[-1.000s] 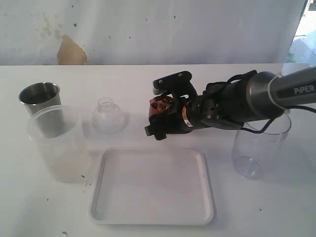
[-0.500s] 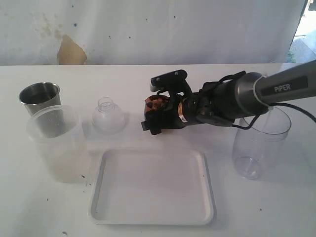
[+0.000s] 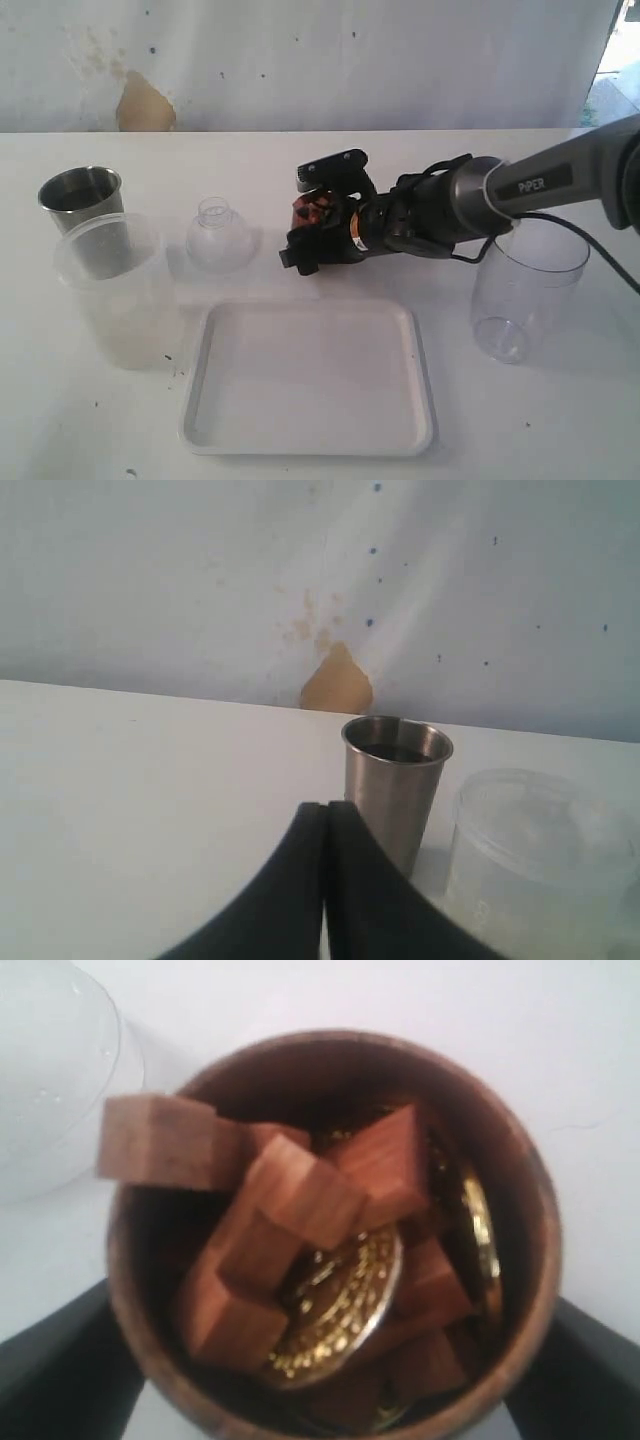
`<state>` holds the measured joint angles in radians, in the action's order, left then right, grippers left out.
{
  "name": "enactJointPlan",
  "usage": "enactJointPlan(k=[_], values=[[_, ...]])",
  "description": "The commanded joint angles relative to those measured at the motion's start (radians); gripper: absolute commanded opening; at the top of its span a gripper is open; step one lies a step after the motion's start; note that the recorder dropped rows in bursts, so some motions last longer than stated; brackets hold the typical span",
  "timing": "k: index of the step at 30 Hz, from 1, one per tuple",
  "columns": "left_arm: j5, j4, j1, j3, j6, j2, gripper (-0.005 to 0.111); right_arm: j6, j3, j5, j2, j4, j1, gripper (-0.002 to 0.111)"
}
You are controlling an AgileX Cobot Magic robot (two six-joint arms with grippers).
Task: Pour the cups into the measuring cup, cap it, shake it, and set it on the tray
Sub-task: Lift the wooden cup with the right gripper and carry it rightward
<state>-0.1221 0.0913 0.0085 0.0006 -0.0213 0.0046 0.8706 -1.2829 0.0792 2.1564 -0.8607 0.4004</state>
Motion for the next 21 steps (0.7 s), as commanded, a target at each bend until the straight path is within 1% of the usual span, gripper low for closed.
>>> enactJointPlan(k=[1,5,8,16,18,21], values=[[0.015,0.002,0.002,-0.001,0.002,-0.005,0.0,-0.016,-0.022,0.016,0.021,0.001,-0.005,0.079],[0.015,0.002,0.002,-0.001,0.002,-0.005,0.0,-0.038,-0.022,0.017,0.028,0.001,-0.005,0.079],[0.015,0.002,0.002,-0.001,0.002,-0.005,0.0,-0.061,-0.022,0.036,0.028,0.001,-0.005,0.073],[0.015,0.002,0.002,-0.001,0.002,-0.005,0.0,-0.064,-0.022,0.113,0.028,0.001,-0.005,0.041],[0.015,0.002,0.002,-0.001,0.002,-0.005,0.0,-0.064,-0.022,0.098,0.025,0.001,-0.005,0.029],[0.015,0.002,0.002,-0.001,0.002,-0.005,0.0,-0.064,-0.021,0.026,0.001,-0.013,-0.005,0.006]])
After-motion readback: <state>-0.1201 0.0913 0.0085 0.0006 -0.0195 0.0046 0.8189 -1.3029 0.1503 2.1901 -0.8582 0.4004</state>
